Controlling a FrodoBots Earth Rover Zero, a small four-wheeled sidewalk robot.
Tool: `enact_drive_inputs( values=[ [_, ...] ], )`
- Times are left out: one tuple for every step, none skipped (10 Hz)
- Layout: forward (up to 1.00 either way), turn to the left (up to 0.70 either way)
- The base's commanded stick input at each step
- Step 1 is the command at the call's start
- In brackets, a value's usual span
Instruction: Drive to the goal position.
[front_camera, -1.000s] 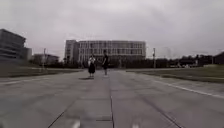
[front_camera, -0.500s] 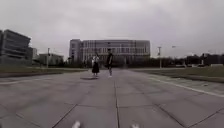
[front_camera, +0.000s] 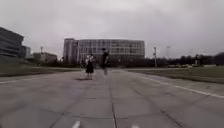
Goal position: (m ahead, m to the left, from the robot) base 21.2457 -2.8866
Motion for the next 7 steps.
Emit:
enact_drive_inputs(
  values=[
    [0.70,0.00],
    [0.70,0.00],
    [0.70,0.00],
    [0.70,0.00],
    [0.70,0.00],
    [0.70,0.00],
    [0.70,0.00]
  ],
)
